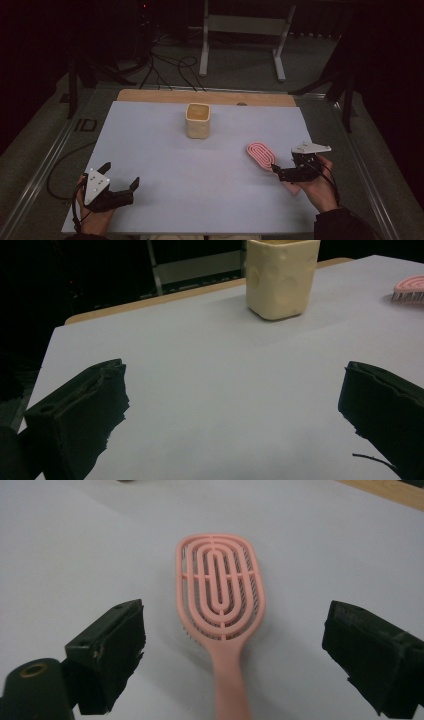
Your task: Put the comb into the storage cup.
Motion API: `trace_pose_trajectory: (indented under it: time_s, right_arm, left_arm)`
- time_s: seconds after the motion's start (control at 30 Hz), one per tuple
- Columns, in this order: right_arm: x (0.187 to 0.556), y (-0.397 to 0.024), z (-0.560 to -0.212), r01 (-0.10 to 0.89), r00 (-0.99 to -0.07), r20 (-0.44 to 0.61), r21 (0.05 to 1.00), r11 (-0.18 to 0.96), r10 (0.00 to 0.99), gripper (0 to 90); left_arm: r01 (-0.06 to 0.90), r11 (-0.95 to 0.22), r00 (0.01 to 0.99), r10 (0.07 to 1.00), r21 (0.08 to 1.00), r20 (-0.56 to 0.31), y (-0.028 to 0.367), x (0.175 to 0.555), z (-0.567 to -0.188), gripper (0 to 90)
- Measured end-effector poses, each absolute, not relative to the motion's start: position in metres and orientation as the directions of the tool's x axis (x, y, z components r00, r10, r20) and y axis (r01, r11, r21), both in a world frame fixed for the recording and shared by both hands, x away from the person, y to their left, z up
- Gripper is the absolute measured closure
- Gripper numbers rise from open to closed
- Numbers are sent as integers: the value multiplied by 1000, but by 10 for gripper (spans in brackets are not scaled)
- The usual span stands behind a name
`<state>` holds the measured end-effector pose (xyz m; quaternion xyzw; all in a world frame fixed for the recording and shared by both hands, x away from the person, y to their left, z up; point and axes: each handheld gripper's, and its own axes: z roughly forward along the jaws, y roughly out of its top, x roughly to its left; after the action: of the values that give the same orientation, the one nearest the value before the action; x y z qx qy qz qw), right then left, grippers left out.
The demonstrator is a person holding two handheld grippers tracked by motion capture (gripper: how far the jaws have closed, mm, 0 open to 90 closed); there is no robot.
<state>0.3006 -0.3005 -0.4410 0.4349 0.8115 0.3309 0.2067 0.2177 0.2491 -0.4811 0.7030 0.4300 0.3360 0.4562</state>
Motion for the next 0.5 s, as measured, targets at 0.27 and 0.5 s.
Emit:
trace_pose_trajectory:
  time_s: [0.27,0.5]
  right_arm:
    - [314,-297,-442,591,-547,-72,673,445,834,100]
    - [327,-296,-450,640,-547,-68,608,469,835,103]
  left_arm:
    - [302,-212,405,911,929,76,249,218,-482,0]
    - [304,-218,410,909,927,80,249,219,-482,0]
